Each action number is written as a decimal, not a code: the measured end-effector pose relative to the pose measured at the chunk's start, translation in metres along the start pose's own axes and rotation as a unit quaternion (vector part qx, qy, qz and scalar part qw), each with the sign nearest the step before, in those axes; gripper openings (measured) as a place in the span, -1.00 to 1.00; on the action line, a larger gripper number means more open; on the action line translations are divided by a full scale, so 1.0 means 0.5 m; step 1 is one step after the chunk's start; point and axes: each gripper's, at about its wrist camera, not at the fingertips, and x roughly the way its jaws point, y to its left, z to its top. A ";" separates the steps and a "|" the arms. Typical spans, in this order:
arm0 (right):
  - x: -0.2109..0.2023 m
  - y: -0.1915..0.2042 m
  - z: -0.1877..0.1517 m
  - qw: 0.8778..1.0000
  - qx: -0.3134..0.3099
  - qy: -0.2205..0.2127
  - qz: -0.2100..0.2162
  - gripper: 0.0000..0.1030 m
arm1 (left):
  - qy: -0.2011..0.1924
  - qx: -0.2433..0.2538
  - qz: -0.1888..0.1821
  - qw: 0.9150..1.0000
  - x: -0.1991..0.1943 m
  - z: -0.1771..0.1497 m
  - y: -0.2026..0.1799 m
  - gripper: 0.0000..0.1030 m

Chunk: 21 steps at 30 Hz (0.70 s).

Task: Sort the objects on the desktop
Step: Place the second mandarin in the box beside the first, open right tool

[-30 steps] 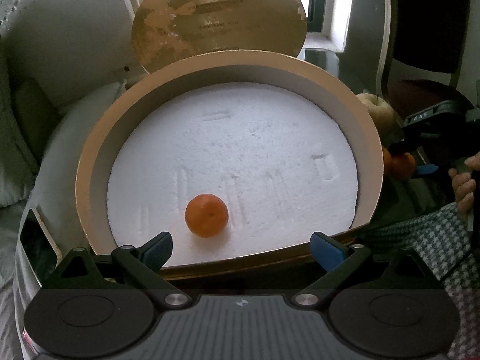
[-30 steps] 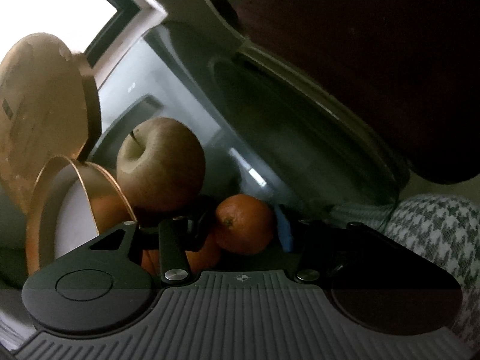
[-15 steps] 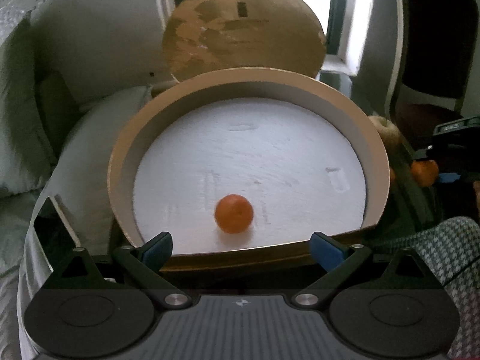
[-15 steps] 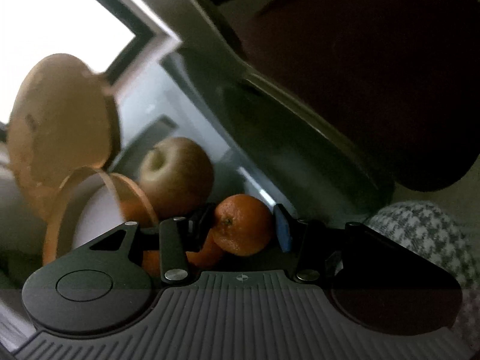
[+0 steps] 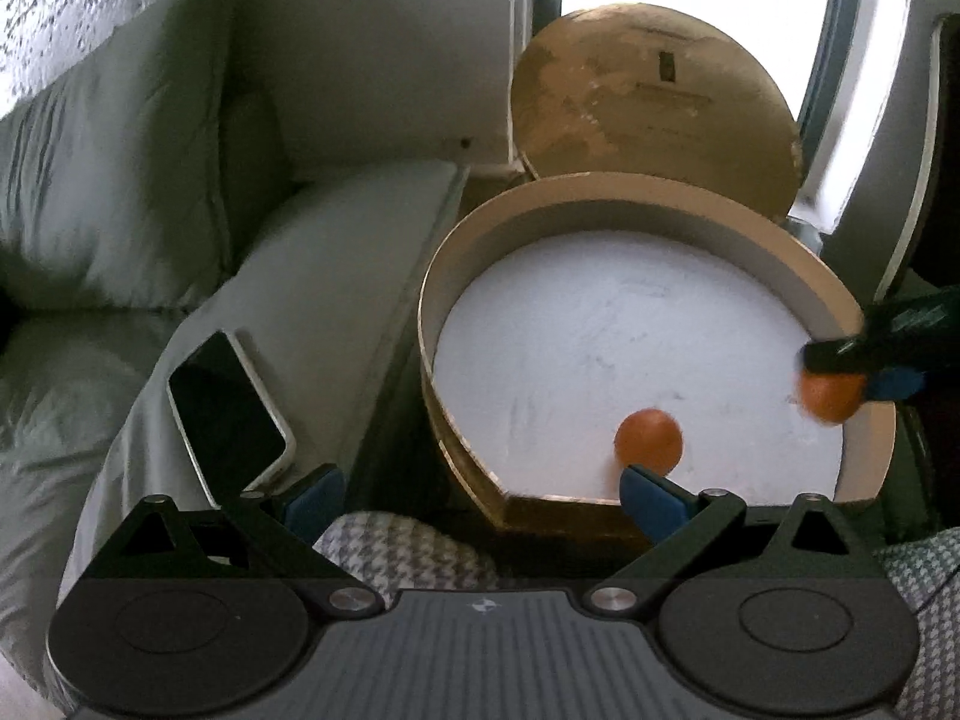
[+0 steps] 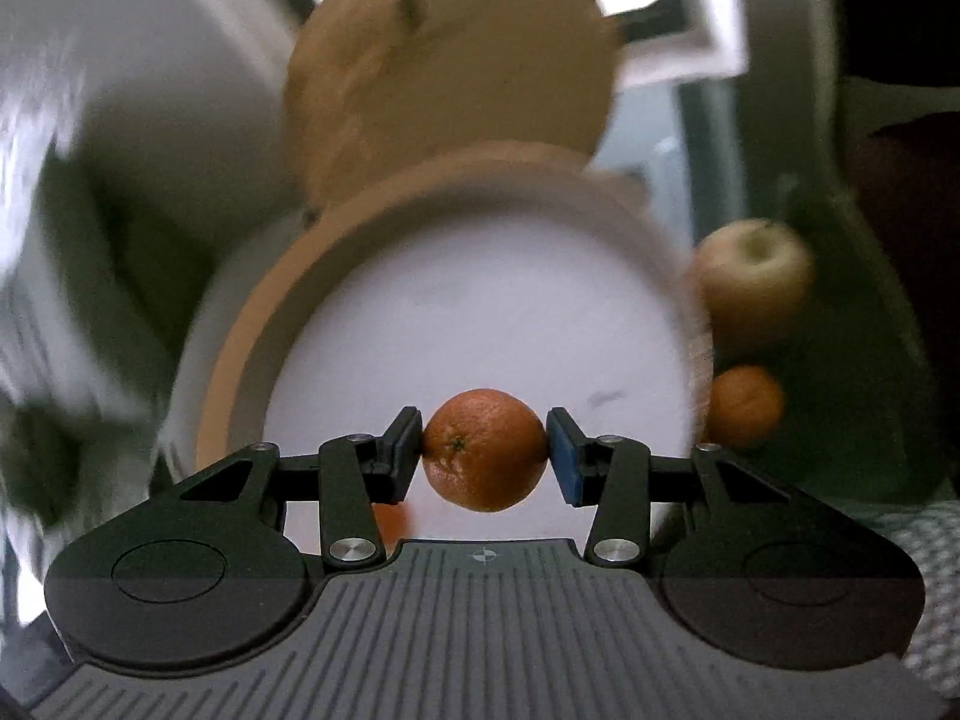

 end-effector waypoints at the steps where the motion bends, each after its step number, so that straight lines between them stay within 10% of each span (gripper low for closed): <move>1: 0.019 0.019 -0.003 1.000 -0.015 0.015 -0.003 -0.09 | 0.002 -0.002 -0.001 1.000 0.002 -0.002 0.004 0.93; 9: 0.130 0.050 -0.027 0.992 -0.056 0.100 -0.050 -0.09 | 0.013 -0.015 -0.008 1.000 0.016 -0.011 0.026 0.93; 21: 0.120 0.040 -0.028 0.992 -0.045 0.102 -0.050 0.13 | 0.007 -0.001 -0.008 1.000 0.002 -0.010 0.013 0.93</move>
